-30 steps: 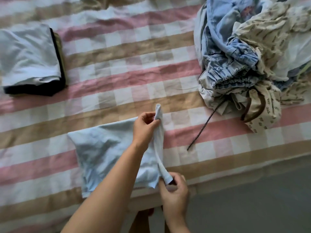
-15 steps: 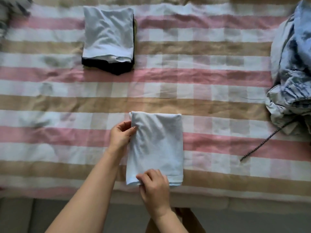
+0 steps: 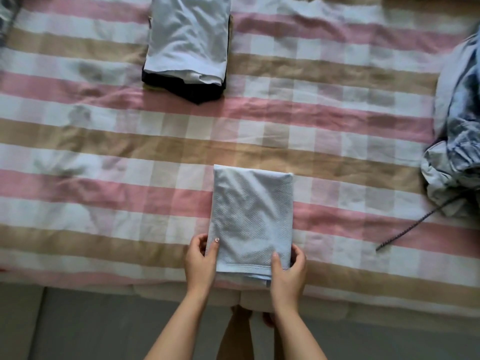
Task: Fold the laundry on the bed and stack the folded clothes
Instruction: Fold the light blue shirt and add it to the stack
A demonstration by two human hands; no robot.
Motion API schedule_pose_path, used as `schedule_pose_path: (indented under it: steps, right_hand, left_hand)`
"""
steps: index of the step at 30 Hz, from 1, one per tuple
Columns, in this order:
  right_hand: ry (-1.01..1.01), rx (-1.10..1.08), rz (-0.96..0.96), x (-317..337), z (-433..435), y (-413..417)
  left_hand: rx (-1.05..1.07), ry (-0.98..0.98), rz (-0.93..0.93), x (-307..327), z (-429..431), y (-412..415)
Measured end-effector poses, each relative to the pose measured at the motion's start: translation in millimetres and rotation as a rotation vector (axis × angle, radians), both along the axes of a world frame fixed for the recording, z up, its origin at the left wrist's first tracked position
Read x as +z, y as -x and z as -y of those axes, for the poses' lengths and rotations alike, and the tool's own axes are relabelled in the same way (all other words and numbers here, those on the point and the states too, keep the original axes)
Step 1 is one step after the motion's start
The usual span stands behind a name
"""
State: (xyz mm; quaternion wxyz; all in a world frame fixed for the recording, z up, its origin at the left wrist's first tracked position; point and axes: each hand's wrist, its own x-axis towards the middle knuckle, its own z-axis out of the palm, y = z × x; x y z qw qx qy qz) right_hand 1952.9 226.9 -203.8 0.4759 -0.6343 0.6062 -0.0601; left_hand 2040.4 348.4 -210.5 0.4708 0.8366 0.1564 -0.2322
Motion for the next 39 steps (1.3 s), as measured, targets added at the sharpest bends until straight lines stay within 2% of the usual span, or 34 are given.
schedule_pose_path:
  steps: [4,6,10,14,17,23,27,33,36,39]
  right_hand:
    - [-0.171,-0.056,0.044,6.1,2.5,-0.5]
    - [-0.217,-0.047,0.091,19.4,6.9,-2.9]
    - [-0.257,0.005,0.161,63.1,19.8,-12.9]
    - [-0.211,0.042,0.253,111.3,41.7,-41.6]
    - [-0.183,0.077,0.308,139.3,62.2,-89.7]
    - [-0.154,0.125,0.518,167.8,90.6,-220.8]
    - [-0.103,0.188,0.645,171.7,111.4,-323.7]
    - [-0.031,0.261,0.749,153.3,136.9,-442.7]
    - [-0.033,0.242,0.696,112.7,138.0,-466.2]
    - [-0.088,0.261,0.487,62.1,126.6,-460.2]
  left_hand:
    - [0.019,0.134,-0.182,7.7,1.3,-2.2]
    - [0.032,0.187,-0.209,17.8,2.6,-5.5]
    - [0.077,0.268,-0.139,54.3,9.1,-14.1]
    - [0.159,0.336,-0.084,98.7,20.7,-44.1]
    - [0.164,0.344,0.020,129.0,32.9,-86.5]
    - [0.195,0.457,0.078,159.2,56.8,-202.4]
    - [0.167,0.533,0.151,166.3,76.4,-311.1]
    - [0.092,0.512,0.266,156.9,104.7,-442.7]
    - [0.127,0.506,0.266,123.4,107.2,-469.2]
    - [0.147,0.374,0.143,75.4,98.5,-466.7]
